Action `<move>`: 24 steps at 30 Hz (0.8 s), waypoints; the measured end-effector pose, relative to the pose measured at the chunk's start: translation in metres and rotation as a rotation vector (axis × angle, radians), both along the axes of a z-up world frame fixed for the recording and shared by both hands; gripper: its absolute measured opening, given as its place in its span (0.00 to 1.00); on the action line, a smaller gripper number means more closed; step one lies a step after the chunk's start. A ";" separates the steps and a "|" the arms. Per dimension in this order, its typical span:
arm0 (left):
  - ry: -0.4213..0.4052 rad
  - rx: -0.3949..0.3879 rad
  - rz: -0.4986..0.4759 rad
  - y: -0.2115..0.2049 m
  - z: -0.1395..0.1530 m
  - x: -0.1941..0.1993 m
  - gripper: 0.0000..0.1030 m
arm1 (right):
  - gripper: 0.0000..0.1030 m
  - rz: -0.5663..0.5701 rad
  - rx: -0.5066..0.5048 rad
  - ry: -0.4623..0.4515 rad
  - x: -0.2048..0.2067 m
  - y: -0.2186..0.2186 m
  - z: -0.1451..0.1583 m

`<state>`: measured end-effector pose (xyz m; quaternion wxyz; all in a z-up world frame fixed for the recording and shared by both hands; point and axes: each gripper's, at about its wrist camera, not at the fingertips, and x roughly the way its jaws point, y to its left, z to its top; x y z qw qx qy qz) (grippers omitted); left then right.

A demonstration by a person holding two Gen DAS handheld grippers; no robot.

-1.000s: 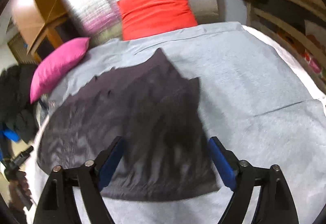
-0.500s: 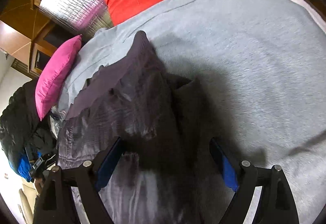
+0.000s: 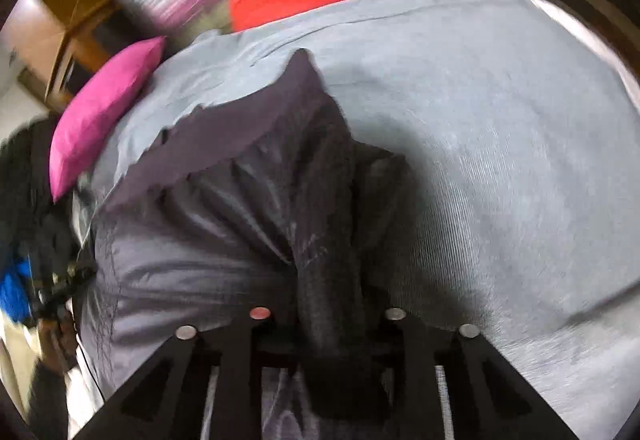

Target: Fold large clothes

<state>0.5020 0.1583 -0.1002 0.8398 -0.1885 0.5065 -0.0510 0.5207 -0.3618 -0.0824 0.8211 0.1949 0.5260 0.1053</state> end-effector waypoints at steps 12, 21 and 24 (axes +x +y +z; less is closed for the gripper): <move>-0.276 0.209 -0.117 -0.060 0.080 -0.020 0.70 | 0.67 0.077 0.054 -0.178 -0.018 0.029 0.087; -0.073 0.162 -0.079 -0.076 0.007 0.023 0.70 | 0.66 -0.098 0.177 0.017 0.049 0.014 0.009; -0.074 0.193 -0.074 -0.079 0.008 0.018 0.70 | 0.64 -0.141 0.286 0.020 0.047 -0.003 -0.004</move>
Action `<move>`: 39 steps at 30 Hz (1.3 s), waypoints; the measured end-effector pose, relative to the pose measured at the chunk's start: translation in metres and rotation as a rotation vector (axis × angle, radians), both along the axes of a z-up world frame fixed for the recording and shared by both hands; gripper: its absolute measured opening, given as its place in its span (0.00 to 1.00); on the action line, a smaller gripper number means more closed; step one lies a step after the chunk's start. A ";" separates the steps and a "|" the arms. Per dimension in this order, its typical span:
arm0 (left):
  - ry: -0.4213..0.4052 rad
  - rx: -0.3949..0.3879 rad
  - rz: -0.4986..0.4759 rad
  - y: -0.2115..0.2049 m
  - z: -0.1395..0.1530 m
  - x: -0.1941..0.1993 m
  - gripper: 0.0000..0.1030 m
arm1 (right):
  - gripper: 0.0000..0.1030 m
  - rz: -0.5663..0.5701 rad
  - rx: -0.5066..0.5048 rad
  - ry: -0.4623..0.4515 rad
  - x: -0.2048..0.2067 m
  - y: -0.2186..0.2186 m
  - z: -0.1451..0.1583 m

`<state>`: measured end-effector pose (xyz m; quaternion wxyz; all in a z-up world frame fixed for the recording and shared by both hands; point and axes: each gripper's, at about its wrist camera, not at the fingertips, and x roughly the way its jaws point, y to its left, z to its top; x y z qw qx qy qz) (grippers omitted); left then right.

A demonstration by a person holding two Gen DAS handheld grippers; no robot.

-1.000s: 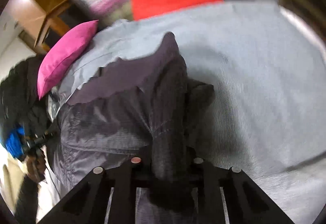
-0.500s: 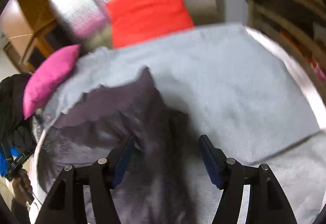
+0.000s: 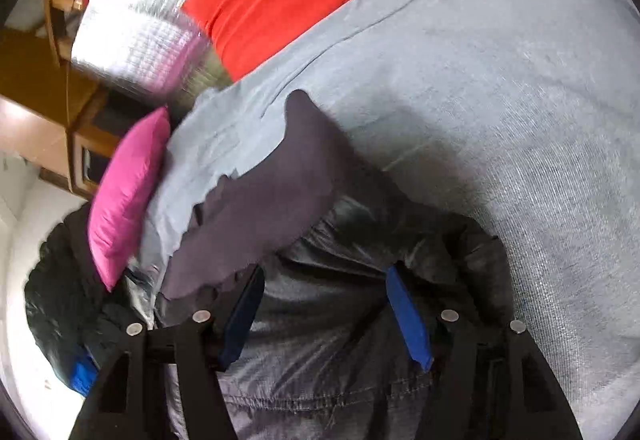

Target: Fold large clothes

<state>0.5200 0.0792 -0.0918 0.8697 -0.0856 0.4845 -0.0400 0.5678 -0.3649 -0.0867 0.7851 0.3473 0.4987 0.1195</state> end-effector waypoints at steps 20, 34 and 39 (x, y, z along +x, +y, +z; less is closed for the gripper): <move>-0.136 0.174 0.171 0.024 0.067 -0.211 0.80 | 0.81 0.102 -0.267 -0.288 -0.297 0.075 0.062; -0.134 0.144 0.156 0.003 0.073 -0.288 0.81 | 0.81 0.092 -0.187 -0.238 -0.409 0.093 0.034; -0.132 0.129 0.147 0.006 0.071 -0.294 0.81 | 0.81 0.094 -0.177 -0.244 -0.417 0.092 0.035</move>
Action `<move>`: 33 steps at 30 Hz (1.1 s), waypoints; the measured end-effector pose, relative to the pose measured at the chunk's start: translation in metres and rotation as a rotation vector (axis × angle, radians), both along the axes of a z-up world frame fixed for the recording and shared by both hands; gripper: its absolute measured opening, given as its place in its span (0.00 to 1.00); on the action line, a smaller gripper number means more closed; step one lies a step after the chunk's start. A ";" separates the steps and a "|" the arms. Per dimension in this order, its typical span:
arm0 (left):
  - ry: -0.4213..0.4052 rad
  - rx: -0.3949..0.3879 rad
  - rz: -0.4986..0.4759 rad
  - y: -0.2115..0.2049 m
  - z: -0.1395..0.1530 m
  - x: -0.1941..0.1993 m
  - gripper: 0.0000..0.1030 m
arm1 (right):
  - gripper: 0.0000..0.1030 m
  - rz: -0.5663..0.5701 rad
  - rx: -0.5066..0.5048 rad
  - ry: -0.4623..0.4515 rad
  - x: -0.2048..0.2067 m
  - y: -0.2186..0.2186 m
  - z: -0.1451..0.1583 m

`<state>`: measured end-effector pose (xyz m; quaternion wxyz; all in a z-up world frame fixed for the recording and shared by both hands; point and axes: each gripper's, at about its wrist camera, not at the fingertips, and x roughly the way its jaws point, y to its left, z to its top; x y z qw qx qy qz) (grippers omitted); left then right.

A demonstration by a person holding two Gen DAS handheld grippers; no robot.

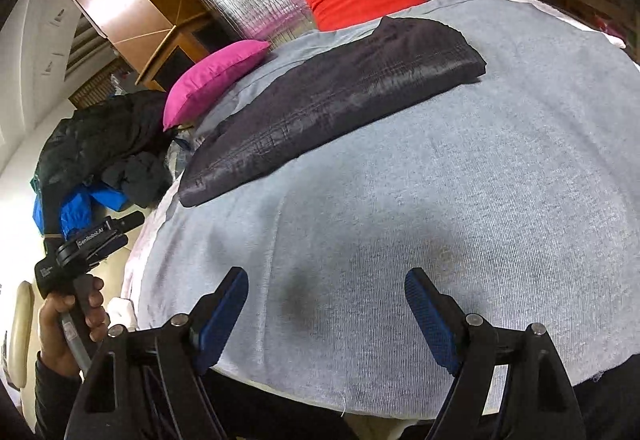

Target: Fold large clothes

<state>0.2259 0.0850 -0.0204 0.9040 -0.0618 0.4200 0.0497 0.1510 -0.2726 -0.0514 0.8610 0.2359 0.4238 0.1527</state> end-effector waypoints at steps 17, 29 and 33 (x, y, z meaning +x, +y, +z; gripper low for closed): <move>0.064 -0.292 0.000 0.097 -0.030 0.123 0.84 | 0.86 -0.049 0.036 0.045 0.134 -0.099 0.026; 0.146 -0.433 -0.091 0.125 -0.065 0.243 0.84 | 0.86 -0.106 0.143 0.224 0.310 -0.157 -0.021; 0.178 -0.457 -0.135 0.115 -0.075 0.259 0.84 | 0.86 -0.063 0.165 0.241 0.331 -0.149 -0.030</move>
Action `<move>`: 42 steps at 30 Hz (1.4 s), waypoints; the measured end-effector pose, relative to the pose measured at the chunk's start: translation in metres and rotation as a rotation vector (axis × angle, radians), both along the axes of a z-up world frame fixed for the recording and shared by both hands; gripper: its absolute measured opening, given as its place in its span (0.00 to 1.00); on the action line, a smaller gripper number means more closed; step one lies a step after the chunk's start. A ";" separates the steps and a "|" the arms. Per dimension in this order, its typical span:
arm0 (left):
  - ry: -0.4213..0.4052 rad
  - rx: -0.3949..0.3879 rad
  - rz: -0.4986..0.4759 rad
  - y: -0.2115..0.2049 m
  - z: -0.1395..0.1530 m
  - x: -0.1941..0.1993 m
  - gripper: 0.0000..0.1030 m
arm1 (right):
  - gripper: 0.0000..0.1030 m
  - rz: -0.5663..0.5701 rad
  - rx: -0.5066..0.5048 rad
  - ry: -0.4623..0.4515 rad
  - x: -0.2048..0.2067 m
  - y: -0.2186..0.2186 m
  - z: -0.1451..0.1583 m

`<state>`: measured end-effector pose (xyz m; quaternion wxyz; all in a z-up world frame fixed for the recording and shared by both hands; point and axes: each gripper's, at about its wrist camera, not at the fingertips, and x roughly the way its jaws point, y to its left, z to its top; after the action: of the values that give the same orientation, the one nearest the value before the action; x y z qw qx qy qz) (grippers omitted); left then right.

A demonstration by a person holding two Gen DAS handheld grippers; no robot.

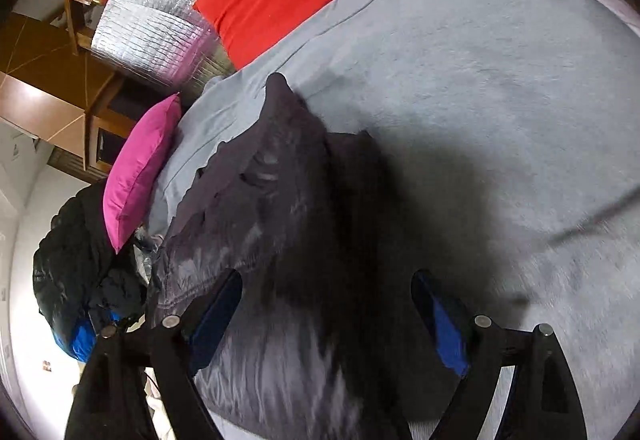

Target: Fold large clothes

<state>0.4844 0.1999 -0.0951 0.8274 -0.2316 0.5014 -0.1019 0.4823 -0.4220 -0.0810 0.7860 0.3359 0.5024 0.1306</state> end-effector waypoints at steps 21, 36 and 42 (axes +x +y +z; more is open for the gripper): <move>0.024 0.215 -0.084 -0.050 -0.012 0.013 0.84 | 0.73 0.180 -0.121 0.035 0.024 0.047 -0.012; 0.018 0.254 -0.117 -0.060 -0.009 0.020 0.84 | 0.63 0.212 -0.126 0.041 0.030 0.050 -0.008; 0.030 0.233 -0.117 -0.058 -0.013 0.023 0.84 | 0.64 0.219 -0.112 0.041 0.031 0.048 -0.012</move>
<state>0.5077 0.1414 -0.1086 0.8337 -0.1059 0.5348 -0.0877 0.5132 -0.3736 -0.0926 0.7741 0.2372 0.5585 0.1803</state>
